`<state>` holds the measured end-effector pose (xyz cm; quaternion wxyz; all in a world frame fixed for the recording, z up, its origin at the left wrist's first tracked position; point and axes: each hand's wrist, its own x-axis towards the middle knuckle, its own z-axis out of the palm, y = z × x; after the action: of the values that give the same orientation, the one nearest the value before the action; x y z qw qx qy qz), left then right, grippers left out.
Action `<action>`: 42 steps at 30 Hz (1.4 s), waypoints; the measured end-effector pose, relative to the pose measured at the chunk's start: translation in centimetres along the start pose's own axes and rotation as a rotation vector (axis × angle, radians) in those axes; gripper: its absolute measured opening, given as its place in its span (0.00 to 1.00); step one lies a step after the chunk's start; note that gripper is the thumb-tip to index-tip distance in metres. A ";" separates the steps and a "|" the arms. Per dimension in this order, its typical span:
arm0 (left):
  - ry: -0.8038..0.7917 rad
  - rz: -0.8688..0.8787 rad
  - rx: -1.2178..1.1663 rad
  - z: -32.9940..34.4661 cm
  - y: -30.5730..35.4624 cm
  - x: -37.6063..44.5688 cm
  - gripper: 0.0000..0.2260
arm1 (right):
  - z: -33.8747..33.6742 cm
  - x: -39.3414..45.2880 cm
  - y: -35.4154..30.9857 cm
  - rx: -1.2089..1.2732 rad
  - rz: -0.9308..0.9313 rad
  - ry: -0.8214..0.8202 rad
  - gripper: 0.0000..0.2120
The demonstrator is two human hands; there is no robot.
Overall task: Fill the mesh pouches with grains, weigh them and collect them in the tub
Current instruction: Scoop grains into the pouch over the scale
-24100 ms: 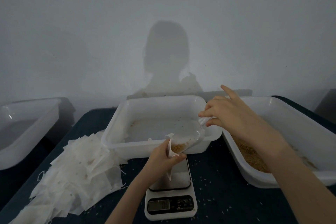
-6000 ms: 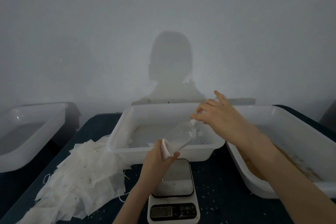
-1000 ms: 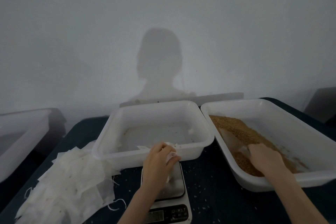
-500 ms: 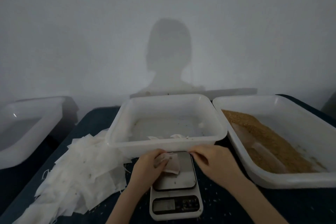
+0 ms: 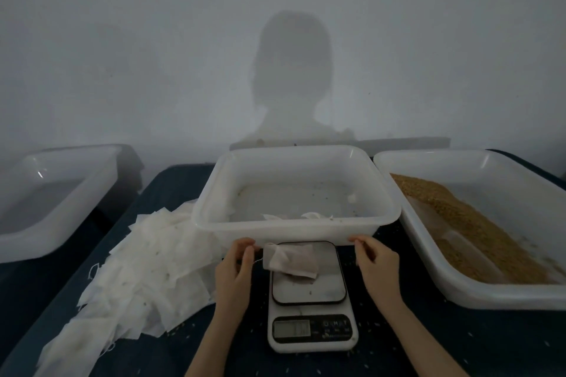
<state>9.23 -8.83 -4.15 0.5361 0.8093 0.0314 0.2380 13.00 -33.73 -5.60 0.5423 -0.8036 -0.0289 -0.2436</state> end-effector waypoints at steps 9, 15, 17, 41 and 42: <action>0.178 -0.107 0.081 0.2 -1.2 0.3 0.14 | 0.0 0.3 0.2 0.032 0.106 -0.011 0.09; 0.146 -0.095 0.146 0.4 -1.5 0.3 0.15 | -0.2 0.2 -0.1 0.023 0.116 0.007 0.09; 0.137 -0.092 0.163 0.4 -1.5 0.4 0.15 | -0.2 0.2 0.0 0.029 0.114 0.011 0.10; 0.094 -0.114 0.143 0.0 -1.1 0.2 0.15 | 7.1 -2.7 -11.7 -0.672 -0.576 -0.402 0.07; 0.091 -0.117 0.141 0.1 -1.2 0.2 0.15 | 7.2 -2.5 -11.8 -0.656 -0.549 -0.394 0.06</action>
<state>9.66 -8.35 -5.13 0.4887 0.8302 0.1199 0.2400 9.70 -22.01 1.31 0.1593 -0.9261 -0.2642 -0.2173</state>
